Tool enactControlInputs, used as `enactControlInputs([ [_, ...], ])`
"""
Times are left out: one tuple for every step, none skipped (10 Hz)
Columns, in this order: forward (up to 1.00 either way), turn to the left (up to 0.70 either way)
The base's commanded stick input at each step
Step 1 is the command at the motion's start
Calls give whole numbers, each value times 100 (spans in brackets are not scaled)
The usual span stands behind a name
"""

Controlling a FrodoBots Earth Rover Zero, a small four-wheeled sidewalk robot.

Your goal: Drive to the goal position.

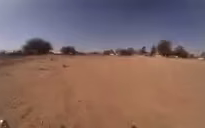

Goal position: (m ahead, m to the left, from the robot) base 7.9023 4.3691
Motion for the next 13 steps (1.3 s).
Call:
enactControlInputs([
  [100, 0],
  [100, 0],
  [100, 0],
  [100, 0],
  [100, 0],
  [100, 0],
  [100, 0],
  [100, 0],
  [100, 0],
  [100, 0],
  [100, 0],
  [100, 0],
  [100, 0],
])
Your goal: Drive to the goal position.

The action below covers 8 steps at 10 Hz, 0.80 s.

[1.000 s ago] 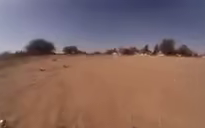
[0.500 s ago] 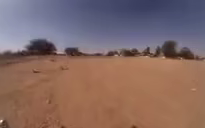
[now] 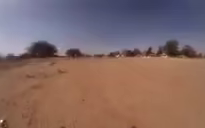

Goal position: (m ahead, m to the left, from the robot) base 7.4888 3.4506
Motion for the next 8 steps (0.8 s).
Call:
enactControlInputs([
  [100, 0],
  [100, 0],
  [100, 0],
  [100, 0],
  [100, 0],
  [100, 0],
  [100, 0],
  [100, 0],
])
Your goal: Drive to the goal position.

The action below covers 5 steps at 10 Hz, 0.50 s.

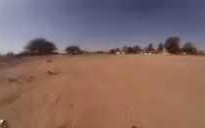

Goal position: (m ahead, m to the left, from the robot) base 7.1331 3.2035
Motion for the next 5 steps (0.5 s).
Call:
enactControlInputs([
  [100, 0],
  [100, 0],
  [100, 0],
  [100, 0],
  [100, 0],
])
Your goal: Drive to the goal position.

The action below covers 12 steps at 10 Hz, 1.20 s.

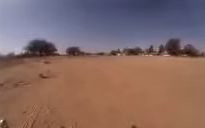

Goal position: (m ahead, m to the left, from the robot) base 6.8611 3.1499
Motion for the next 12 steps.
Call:
enactControlInputs([
  [100, 0],
  [100, 0],
  [100, 0],
  [100, 0],
  [100, 0],
  [100, 0],
  [100, 0],
  [100, 0],
  [100, 0],
  [100, 0],
  [100, 0],
  [100, 0],
])
